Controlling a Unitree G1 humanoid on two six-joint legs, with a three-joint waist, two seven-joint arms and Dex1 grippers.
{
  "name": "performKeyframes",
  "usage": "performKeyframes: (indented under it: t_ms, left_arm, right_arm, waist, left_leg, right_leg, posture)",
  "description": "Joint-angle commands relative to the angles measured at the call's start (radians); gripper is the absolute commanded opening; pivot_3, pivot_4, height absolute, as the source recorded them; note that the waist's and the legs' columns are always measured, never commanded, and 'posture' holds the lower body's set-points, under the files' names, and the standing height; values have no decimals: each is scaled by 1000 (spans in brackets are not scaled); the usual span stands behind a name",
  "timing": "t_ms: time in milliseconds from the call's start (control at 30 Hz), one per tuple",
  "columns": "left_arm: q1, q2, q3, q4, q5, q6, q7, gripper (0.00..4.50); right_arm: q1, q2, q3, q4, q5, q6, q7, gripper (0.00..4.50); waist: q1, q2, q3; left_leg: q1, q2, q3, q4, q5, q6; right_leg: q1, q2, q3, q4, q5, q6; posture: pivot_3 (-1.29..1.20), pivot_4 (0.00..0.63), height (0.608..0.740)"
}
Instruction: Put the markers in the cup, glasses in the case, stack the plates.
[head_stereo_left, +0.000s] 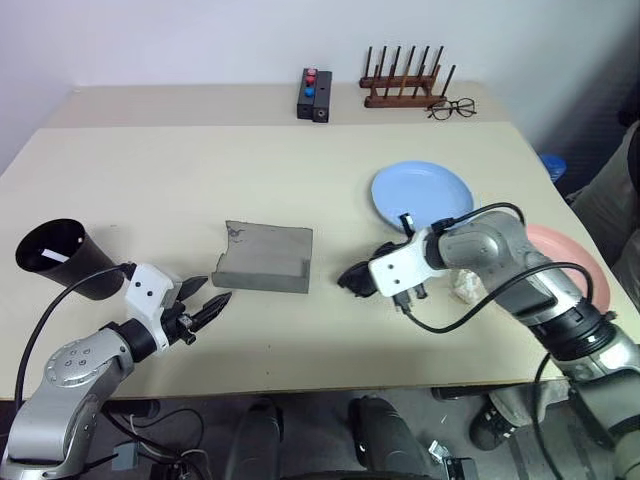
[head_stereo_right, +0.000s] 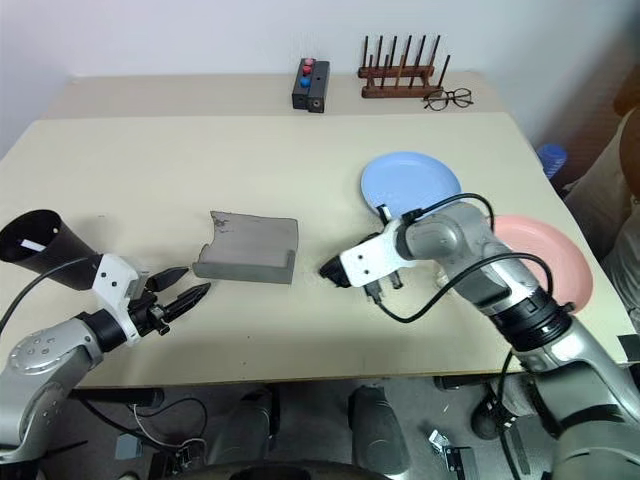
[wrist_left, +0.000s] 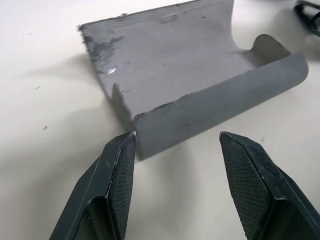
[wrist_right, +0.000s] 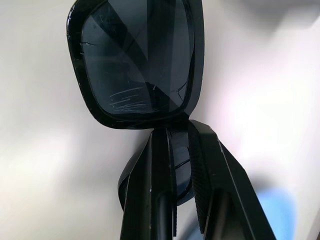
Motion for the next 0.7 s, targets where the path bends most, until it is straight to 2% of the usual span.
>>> performKeyframes:
  t_ms: [33, 67, 100, 200, 300, 433, 700]
  left_arm:
    - [-11, -3, -2, -37, -11, -6, -2, 2738]
    - [-14, -4, -6, -39, -12, -4, -3, 2738]
    - [-17, -3, -11, -46, -16, 1, -4, 2738]
    - [-23, 0, -19, -67, -30, 19, -8, 2738]
    - [-33, 2, -25, -79, -39, 34, -11, 2738]
    - [-59, 4, -48, -93, -51, 54, -15, 2738]
    - [-107, 6, -81, -96, -59, 75, -25, 2738]
  right_arm:
    - [15, 35, -21, -41, 4, 60, -6, 64]
    - [20, 42, -22, -43, 8, 72, -5, 64]
    - [30, 40, -25, -51, 23, 64, 3, 937]
    - [58, 42, -64, -83, 102, 86, 26, 2210]
    - [62, 44, -116, -94, 202, 135, 56, 2210]
    - [19, 24, -152, -34, 291, 109, 105, 2210]
    - [-94, 54, -110, 155, 403, 65, 252, 2210]
  waist:
    - [-2, 0, 0]
    - [-2, 0, 0]
    - [0, 0, 0]
    - [7, 0, 0]
    - [6, 0, 0]
    - [5, 0, 0]
    - [3, 0, 0]
  left_leg:
    - [0, 0, 0, 0, 0, 0]
    - [0, 0, 0, 0, 0, 0]
    - [0, 0, 0, -1, 0, 0]
    - [-1, 0, 0, 0, 0, 0]
    - [-1, 0, 0, 0, 0, 0]
    - [-1, 0, 0, 0, 0, 0]
    - [-1, 0, 0, -1, 0, 0]
  right_leg:
    - [0, 0, 0, 0, 0, 0]
    - [0, 0, 0, 1, 0, 0]
    - [0, 0, 0, 1, 0, 0]
    - [0, 0, 0, 0, 0, 0]
    - [0, 0, 0, 0, 0, 0]
    - [0, 0, 0, 0, 0, 0]
    - [0, 0, 0, -1, 0, 0]
  posture:
    - [0, 150, 740]
    - [0, 150, 740]
    - [0, 150, 740]
    - [0, 150, 740]
    - [0, 150, 740]
    - [0, 150, 740]
    - [0, 150, 740]
